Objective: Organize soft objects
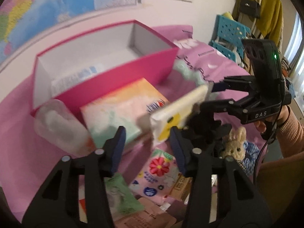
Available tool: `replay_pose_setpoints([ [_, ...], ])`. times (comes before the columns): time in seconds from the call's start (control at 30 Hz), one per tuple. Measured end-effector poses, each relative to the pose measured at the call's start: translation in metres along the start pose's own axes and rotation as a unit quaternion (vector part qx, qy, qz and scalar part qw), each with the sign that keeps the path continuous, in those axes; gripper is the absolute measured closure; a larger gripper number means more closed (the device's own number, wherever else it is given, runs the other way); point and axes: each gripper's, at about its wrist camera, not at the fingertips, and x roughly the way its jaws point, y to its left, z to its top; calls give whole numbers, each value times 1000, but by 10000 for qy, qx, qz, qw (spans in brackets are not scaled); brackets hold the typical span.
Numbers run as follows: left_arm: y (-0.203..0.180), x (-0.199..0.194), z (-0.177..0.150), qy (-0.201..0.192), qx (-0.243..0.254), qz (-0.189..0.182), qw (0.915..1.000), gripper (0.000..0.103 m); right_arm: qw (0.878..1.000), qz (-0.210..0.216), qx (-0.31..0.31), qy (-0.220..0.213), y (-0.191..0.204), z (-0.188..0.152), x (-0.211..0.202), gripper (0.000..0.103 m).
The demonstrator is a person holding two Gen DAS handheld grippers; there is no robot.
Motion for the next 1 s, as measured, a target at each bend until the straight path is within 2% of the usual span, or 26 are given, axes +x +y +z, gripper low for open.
replay_pose_setpoints([
  [0.1,-5,6,-2,79,87,-63,9999,58,10000,29,-73,-52,3,-3,2,39],
  [0.17,-7,13,-3,153,116,-127,9997,66,9999,38,-135,-98,5,-5,3,44],
  [0.27,-11,22,-2,221,177,-192,9994,71,9997,41,-217,-146,5,-7,4,70],
  [0.3,-14,24,-2,215,238,-144,9994,71,9995,75,-253,-148,4,-8,4,75],
  [0.6,-15,22,1,71,117,-213,9997,71,9988,-73,-334,-343,7,-7,-4,78],
  [1.0,-6,-25,40,-728,-163,-36,9972,71,9951,-181,-683,-697,26,34,-43,82],
])
